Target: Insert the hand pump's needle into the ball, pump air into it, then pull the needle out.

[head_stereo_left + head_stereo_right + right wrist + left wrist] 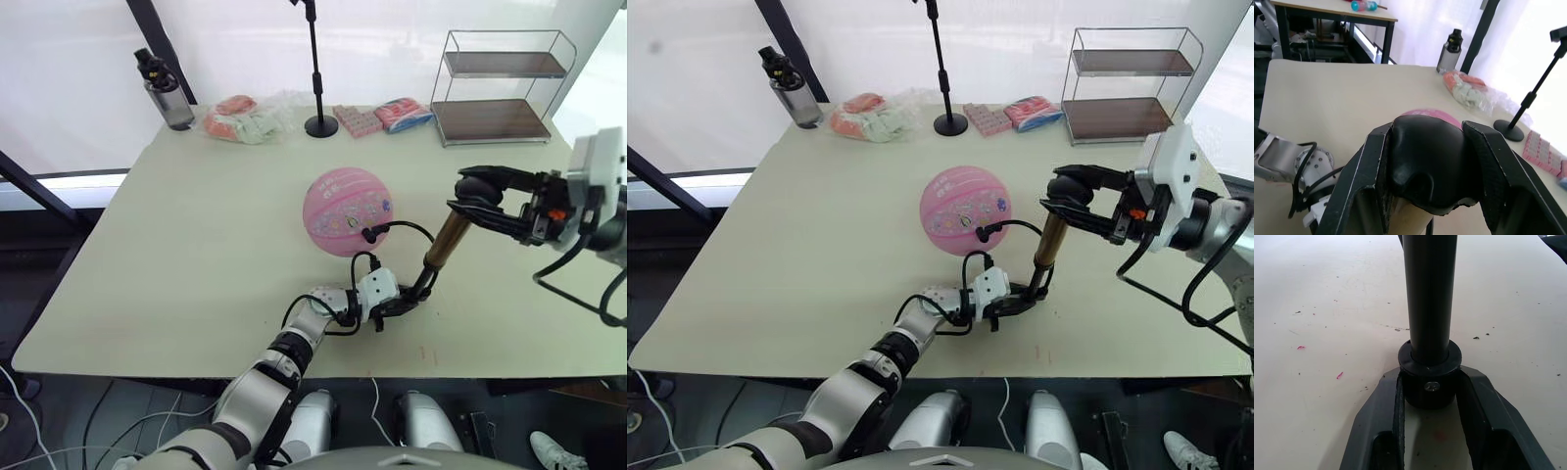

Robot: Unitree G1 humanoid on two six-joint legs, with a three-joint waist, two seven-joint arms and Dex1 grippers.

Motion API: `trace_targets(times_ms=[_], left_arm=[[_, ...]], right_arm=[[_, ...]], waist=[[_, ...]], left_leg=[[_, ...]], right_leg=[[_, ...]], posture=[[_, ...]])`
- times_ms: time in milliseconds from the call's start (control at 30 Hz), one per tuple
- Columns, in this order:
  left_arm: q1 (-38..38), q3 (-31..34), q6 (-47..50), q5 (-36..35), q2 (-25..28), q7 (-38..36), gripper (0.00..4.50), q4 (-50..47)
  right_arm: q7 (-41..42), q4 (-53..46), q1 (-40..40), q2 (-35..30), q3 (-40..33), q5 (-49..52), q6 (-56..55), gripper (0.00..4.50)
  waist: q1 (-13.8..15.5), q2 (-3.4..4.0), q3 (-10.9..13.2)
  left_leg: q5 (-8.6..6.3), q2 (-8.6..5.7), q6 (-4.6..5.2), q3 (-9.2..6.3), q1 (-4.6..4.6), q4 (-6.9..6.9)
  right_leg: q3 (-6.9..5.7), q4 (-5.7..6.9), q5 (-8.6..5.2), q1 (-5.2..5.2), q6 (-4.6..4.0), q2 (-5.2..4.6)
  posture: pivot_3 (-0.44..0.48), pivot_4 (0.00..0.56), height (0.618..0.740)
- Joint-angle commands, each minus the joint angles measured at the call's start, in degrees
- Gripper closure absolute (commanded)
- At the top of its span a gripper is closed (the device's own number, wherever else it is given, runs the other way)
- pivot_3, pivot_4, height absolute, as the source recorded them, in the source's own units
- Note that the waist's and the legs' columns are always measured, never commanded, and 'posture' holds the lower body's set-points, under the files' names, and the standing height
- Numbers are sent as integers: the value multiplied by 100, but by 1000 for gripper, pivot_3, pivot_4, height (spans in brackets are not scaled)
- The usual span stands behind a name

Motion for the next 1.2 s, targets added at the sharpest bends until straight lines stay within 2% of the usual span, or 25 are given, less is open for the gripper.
trace_targets(times_ms=[33,433,667,933,1200], left_arm=[[258,-136,117,167,16,-49,3433,275],[279,-120,138,163,34,-37,3433,216],[270,-108,142,172,40,-32,3433,224],[262,-114,136,180,42,-46,3433,243],[268,-131,130,177,33,-67,3433,254]], right_arm=[[15,125,316,167,487,-383,-103,2847],[88,645,1109,920,1309,-1316,-940,2847],[53,967,1346,1128,1416,-1786,-1457,2847],[43,322,806,872,868,-1058,-827,2847],[33,-12,-96,225,5,-31,200,2847]], waist=[[-6,4,-9],[-10,4,-39],[-16,11,-57],[-7,7,-54],[13,7,-28]], left_leg=[[0,1,0,1,0,0],[0,3,0,0,5,-4],[0,4,-1,2,8,-5],[0,4,-1,3,5,-4],[-1,-3,0,-2,-12,-4]], right_leg=[[1,0,0,0,0,1],[3,1,0,1,-1,8],[7,1,-6,2,8,12],[10,1,-2,0,1,11],[5,-5,2,-11,-5,3]], posture=[[0,150,740],[0,150,740],[0,150,740],[0,150,740],[0,150,740]])
